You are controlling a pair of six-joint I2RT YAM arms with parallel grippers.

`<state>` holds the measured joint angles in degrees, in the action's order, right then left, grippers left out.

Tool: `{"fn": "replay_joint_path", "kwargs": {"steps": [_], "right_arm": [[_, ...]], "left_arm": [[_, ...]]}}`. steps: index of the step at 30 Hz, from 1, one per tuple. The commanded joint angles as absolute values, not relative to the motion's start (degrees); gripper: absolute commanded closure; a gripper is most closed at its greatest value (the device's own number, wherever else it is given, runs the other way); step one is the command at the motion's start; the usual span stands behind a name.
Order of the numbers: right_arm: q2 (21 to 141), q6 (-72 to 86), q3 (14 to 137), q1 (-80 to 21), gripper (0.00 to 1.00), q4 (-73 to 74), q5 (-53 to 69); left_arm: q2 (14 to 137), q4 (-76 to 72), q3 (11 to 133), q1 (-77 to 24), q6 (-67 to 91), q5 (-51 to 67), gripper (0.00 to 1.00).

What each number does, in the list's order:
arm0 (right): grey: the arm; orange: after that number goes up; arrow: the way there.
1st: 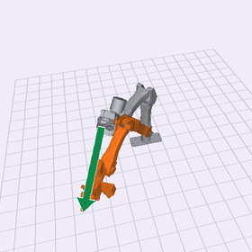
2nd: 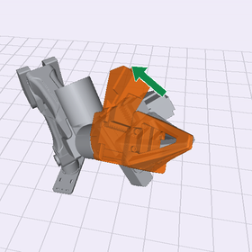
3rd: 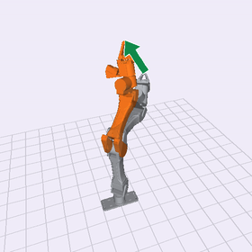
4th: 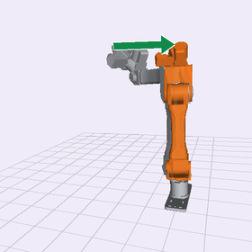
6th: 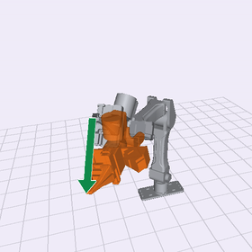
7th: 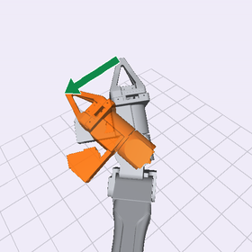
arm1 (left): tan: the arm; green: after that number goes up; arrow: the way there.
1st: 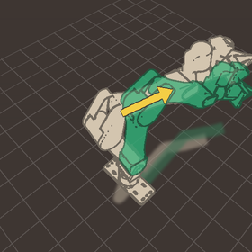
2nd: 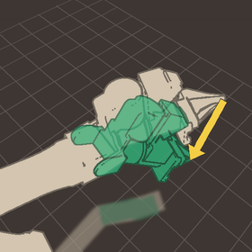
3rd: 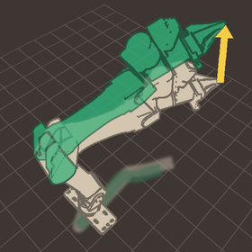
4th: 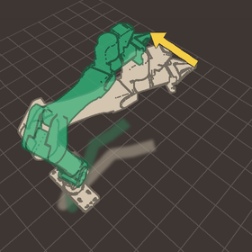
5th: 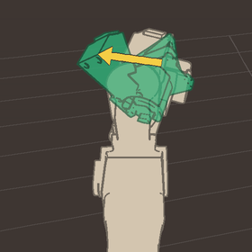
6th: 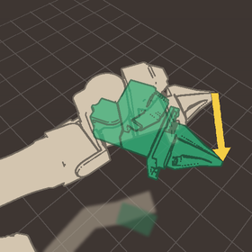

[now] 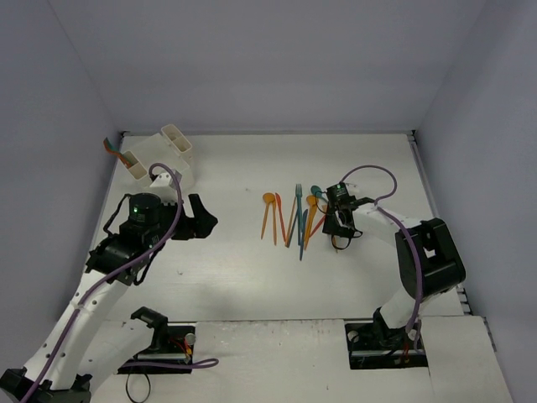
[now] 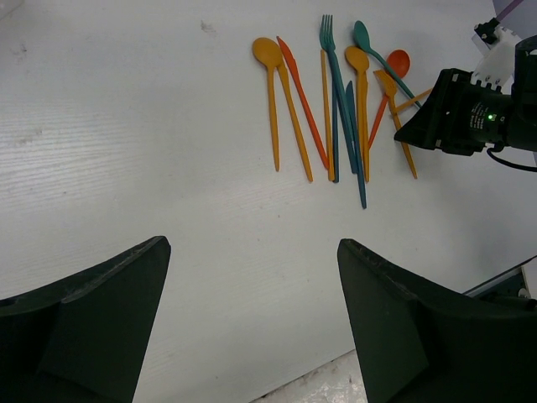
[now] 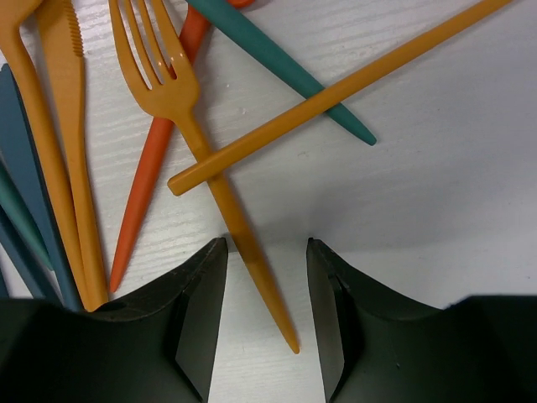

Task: Sort the eating utensils into containers

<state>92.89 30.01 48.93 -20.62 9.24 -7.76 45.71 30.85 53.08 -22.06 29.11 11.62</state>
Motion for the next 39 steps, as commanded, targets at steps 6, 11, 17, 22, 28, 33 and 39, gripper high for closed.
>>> {"fn": "replay_joint_path", "kwargs": {"steps": [6,11,17,22,28,33,39], "right_arm": [[93.53,27.83,49.75,-20.37,0.64,8.72,-8.90],[94.22,27.16,49.31,-20.83,0.80,7.48,-5.42],[94.48,26.37,49.65,-22.66,1.00,6.68,-3.34],[92.39,25.81,50.88,-25.02,1.00,6.68,-3.68],[85.60,23.45,53.96,-31.08,1.00,6.66,-5.09],[78.60,20.33,57.28,-36.39,1.00,5.15,-3.54],[71.46,16.28,59.31,-41.46,1.00,0.92,2.92]], "left_arm": [[43.70,29.36,53.65,-22.32,30.53,12.18,0.22],[43.59,29.36,53.66,-22.32,30.98,12.13,0.22],[43.77,29.36,54.14,-22.32,31.02,12.39,0.21],[43.88,29.20,54.52,-22.46,31.71,13.02,0.21],[44.58,28.98,56.92,-22.81,32.06,14.06,0.22],[47.30,28.24,60.54,-23.59,33.60,17.02,0.22],[50.48,21.95,64.38,-26.90,36.73,18.58,0.21]]}}
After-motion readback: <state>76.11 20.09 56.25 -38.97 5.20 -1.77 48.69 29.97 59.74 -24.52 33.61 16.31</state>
